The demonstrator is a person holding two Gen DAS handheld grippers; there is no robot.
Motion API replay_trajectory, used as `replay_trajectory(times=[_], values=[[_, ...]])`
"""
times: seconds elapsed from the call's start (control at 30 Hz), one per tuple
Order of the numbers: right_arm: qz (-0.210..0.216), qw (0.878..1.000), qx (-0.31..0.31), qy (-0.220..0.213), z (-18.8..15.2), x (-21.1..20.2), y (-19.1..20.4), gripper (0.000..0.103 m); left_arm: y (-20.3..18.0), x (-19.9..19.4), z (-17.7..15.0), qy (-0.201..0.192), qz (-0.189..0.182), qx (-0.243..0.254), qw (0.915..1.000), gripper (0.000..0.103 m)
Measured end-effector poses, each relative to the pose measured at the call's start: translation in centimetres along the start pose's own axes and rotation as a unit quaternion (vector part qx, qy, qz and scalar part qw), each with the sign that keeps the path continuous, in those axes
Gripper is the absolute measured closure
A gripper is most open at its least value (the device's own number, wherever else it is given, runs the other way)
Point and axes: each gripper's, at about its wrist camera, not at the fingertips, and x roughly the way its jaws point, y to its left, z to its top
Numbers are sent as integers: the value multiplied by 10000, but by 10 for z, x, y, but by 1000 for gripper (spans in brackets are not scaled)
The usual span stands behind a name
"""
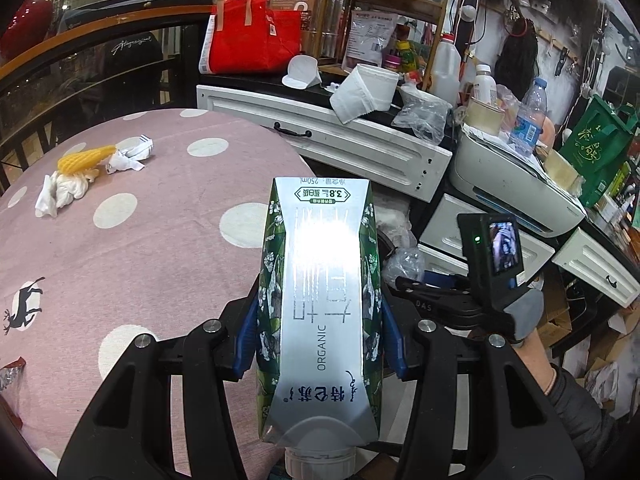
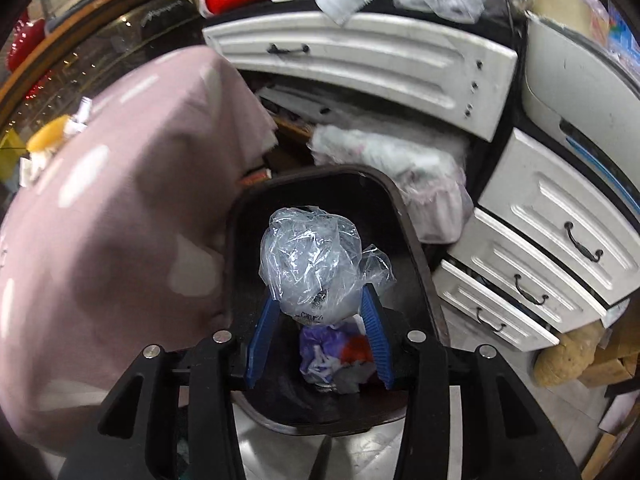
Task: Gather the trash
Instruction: 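Lower the milk carton into the bin and open the left tool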
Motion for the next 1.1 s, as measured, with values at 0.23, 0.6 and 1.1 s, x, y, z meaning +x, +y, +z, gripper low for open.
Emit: replay_trajectory(times=[0.23,0.6,1.1], values=[[-111,9994,333,38,-7,2,-17,30,-10,11,0,137,-131,93,9998,52],[-322,9965,500,-579,9,-45,-35,21,-35,41,-2,524,-482,192,9973,52],[-500,9914,845,-866,13,-69,-69,21,-69,99,-12,1173,-777,237,9898,52]])
